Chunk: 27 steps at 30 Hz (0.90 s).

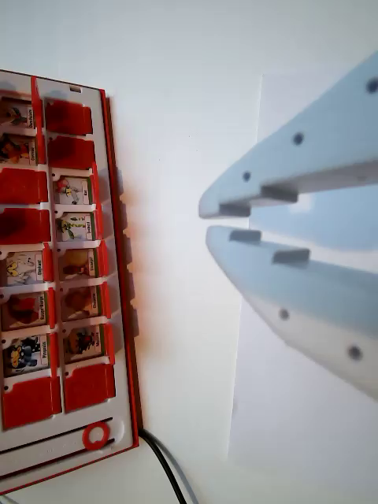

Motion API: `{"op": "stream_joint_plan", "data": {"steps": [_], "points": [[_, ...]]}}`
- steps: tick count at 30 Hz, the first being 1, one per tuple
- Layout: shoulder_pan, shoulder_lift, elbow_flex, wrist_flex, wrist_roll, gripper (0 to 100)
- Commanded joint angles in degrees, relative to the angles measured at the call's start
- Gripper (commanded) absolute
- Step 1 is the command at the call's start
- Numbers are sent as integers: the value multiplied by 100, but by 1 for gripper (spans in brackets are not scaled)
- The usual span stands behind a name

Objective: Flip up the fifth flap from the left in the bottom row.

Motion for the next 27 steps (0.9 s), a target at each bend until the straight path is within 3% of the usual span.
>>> {"op": "stream_joint_plan", "data": {"steps": [1,10,27], "points": [[-114,18,123,-773,44,1],[105,18,-114,-668,-62,1],[123,18,-158,-642,-79,1]]}}
